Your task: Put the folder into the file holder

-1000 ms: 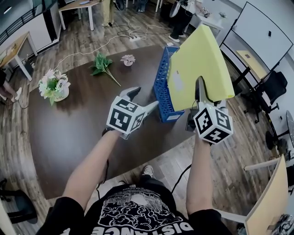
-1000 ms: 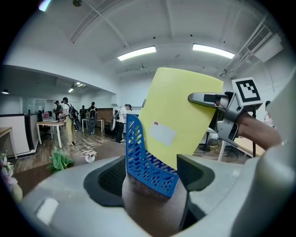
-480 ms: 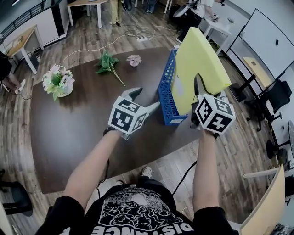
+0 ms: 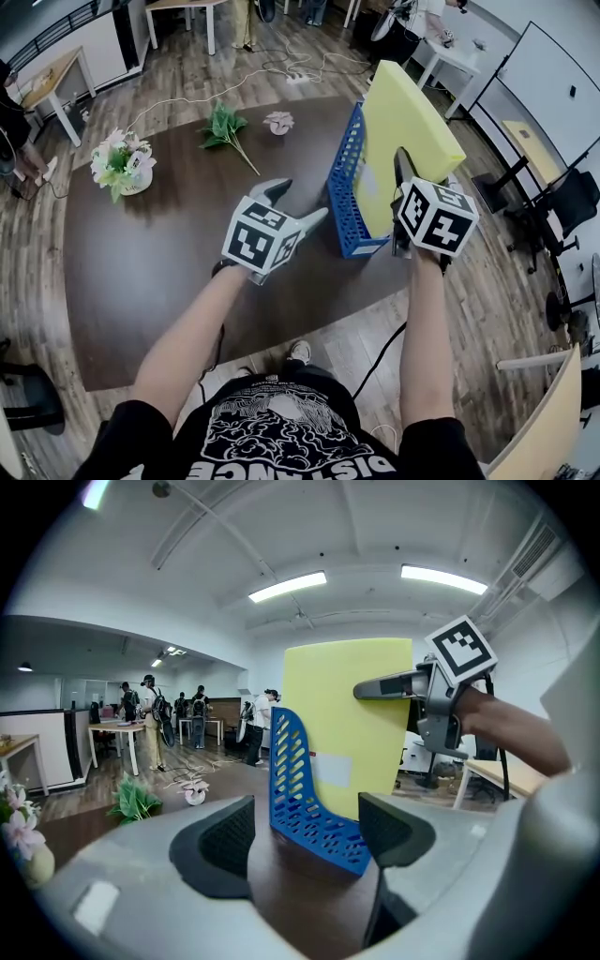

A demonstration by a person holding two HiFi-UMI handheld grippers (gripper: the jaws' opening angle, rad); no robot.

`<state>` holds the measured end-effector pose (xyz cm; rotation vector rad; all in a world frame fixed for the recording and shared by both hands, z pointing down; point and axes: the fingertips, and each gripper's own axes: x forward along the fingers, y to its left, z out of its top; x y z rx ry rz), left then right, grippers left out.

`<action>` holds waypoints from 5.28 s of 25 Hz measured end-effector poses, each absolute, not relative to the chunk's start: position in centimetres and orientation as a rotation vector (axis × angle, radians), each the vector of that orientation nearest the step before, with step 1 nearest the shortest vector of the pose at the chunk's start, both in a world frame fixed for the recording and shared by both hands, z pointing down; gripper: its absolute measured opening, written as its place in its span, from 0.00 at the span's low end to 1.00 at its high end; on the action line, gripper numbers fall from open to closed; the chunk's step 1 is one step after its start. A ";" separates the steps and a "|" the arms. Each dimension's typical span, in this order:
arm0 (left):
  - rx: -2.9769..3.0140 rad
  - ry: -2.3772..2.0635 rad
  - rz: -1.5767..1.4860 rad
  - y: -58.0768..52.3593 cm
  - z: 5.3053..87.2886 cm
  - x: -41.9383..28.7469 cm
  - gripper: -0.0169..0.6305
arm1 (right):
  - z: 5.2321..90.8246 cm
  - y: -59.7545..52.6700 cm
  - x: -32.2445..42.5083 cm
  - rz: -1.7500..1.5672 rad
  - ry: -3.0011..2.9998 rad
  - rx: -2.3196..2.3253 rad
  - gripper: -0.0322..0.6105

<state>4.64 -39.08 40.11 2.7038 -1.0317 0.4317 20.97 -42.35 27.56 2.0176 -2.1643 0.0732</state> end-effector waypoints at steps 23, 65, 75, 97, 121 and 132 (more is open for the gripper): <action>2.676 -1.065 0.464 -39.6 41.0 4.8 0.58 | 33.5 -43.6 21.2 0.133 -2.139 1.990 0.36; 2.664 -1.076 0.490 -38.7 41.5 3.0 0.58 | 37.9 -42.4 20.3 0.135 -2.138 2.071 0.42; 2.676 -1.062 0.459 -37.6 41.1 2.8 0.58 | 37.8 -39.9 20.8 0.159 -2.093 2.108 0.43; 2.670 -1.140 0.375 -33.4 39.7 -3.4 0.37 | 36.4 -32.3 13.8 0.191 -2.204 1.948 0.29; 2.593 -1.359 0.359 -29.9 37.9 -14.4 0.04 | 36.0 -29.9 -1.1 0.185 -2.513 1.514 0.05; 2.571 -1.396 0.350 -29.4 37.6 -15.9 0.04 | 35.7 -29.2 -1.7 0.182 -2.520 1.506 0.05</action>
